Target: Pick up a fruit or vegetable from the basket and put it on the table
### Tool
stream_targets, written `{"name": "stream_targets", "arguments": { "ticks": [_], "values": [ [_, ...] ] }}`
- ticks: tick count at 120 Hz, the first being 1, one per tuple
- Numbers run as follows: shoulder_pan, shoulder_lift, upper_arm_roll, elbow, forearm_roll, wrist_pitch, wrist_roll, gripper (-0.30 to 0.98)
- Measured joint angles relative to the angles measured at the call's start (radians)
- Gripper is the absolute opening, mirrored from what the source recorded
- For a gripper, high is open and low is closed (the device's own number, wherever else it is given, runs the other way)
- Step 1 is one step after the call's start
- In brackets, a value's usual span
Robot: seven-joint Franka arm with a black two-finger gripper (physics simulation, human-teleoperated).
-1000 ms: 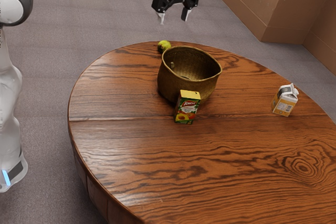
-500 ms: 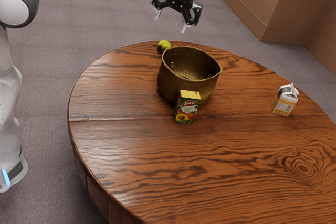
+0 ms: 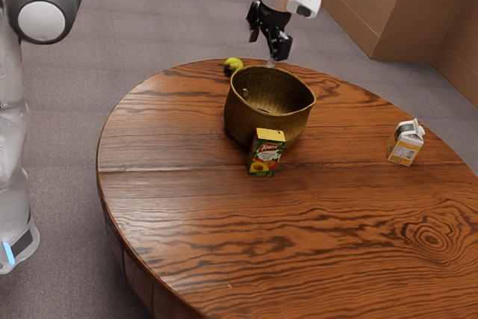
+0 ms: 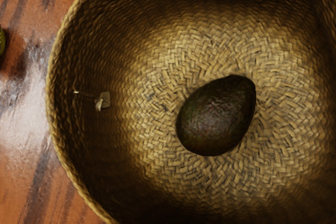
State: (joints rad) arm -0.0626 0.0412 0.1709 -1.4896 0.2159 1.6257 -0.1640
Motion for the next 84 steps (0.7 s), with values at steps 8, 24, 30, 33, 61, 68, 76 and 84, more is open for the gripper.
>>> {"name": "stream_targets", "arguments": {
  "ticks": [8, 24, 30, 33, 61, 68, 76, 84],
  "values": [
    [0.035, 0.014, -0.001, -0.002, -0.005, 0.027, 0.058, 0.69],
    [0.082, -0.071, -0.002, -0.169, -0.026, 0.118, 0.157, 0.69],
    [0.095, -0.089, -0.003, -0.197, -0.029, 0.148, 0.188, 0.69],
    [0.096, -0.093, -0.003, -0.203, -0.03, 0.162, 0.203, 0.69],
    [0.017, -0.037, -0.033, -0.207, -0.034, 0.268, 0.316, 0.69],
    [-0.016, -0.03, -0.032, -0.209, -0.039, 0.286, 0.339, 0.69],
    [-0.056, -0.05, -0.03, -0.223, -0.046, 0.305, 0.362, 0.69],
    [-0.089, -0.147, -0.03, -0.301, -0.051, 0.32, 0.382, 0.68]
  ]
}}
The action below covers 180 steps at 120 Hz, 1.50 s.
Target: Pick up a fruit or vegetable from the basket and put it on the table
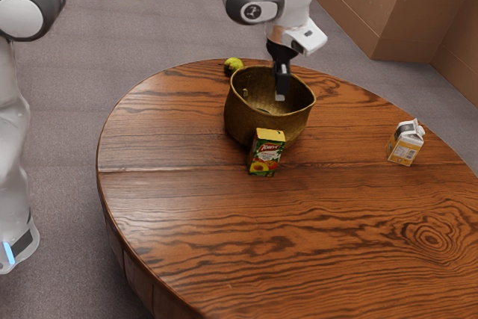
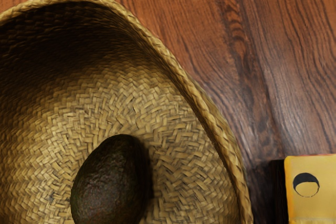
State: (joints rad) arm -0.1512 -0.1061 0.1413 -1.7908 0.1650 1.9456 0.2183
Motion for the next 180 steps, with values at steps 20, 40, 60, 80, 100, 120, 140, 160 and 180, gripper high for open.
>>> {"name": "stream_targets", "arguments": {
  "ticks": [20, 40, 60, 80, 100, 120, 140, 160, 180],
  "values": [
    [0.154, -0.15, 0.001, -0.157, -0.004, 0.041, 0.039, 0.69],
    [0.164, -0.091, 0.0, -0.157, 0.001, 0.099, 0.074, 0.69],
    [0.19, -0.008, 0.004, -0.094, 0.003, 0.134, 0.111, 0.69],
    [0.196, 0.03, 0.002, -0.07, -0.001, 0.15, 0.143, 0.69],
    [0.182, 0.057, -0.011, -0.06, -0.003, 0.159, 0.172, 0.69],
    [0.174, 0.088, -0.016, -0.051, -0.005, 0.167, 0.193, 0.69],
    [0.168, 0.119, -0.011, -0.048, -0.017, 0.178, 0.211, 0.69],
    [0.178, 0.135, -0.009, -0.049, -0.024, 0.191, 0.224, 0.69],
    [0.223, 0.149, -0.014, -0.049, -0.029, 0.199, 0.246, 0.69]
  ]
}}
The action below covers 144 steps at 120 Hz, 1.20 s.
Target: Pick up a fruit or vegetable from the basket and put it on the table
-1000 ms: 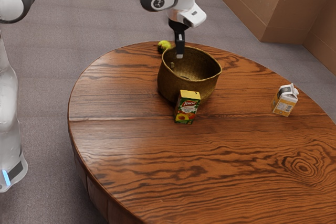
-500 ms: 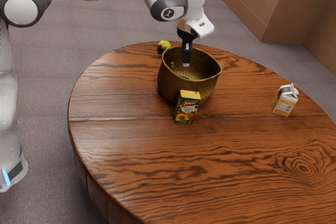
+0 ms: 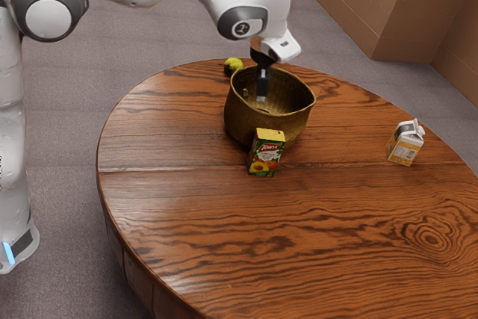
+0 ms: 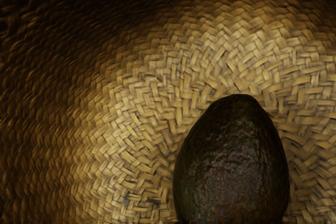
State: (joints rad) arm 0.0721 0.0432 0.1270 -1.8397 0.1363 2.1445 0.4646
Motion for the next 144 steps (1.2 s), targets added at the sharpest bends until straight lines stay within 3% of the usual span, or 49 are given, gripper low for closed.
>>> {"name": "stream_targets", "arguments": {
  "ticks": [58, 144],
  "values": [
    [0.007, 0.016, -0.001, 0.001, -0.001, 0.011, 0.04, 0.69],
    [0.008, 0.089, -0.002, 0.0, -0.052, 0.058, 0.064, 0.69]
  ]
}}
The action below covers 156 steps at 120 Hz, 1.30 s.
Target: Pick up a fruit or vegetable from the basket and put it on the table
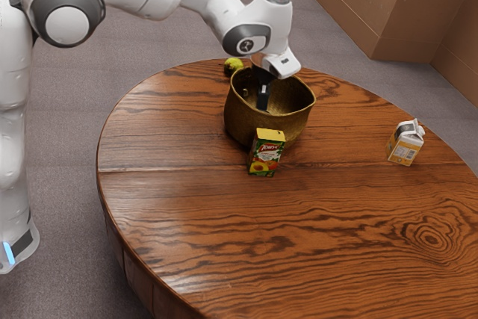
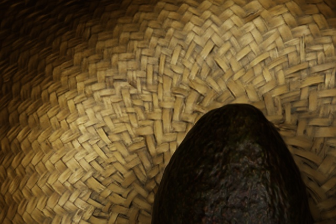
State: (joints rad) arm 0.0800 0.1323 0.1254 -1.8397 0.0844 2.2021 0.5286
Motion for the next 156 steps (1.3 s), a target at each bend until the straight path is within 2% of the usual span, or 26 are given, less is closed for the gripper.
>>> {"name": "stream_targets", "arguments": {
  "ticks": [121, 130, 149, 156],
  "values": [
    [0.008, 0.07, 0.0, -0.006, -0.055, 0.044, 0.009, 0.68],
    [0.009, 0.071, 0.0, -0.007, -0.063, 0.046, 0.009, 0.65],
    [0.012, 0.07, 0.007, -0.012, -0.113, 0.052, 0.006, 0.38],
    [0.015, 0.069, 0.008, -0.012, -0.123, 0.055, 0.002, 0.35]
  ]
}}
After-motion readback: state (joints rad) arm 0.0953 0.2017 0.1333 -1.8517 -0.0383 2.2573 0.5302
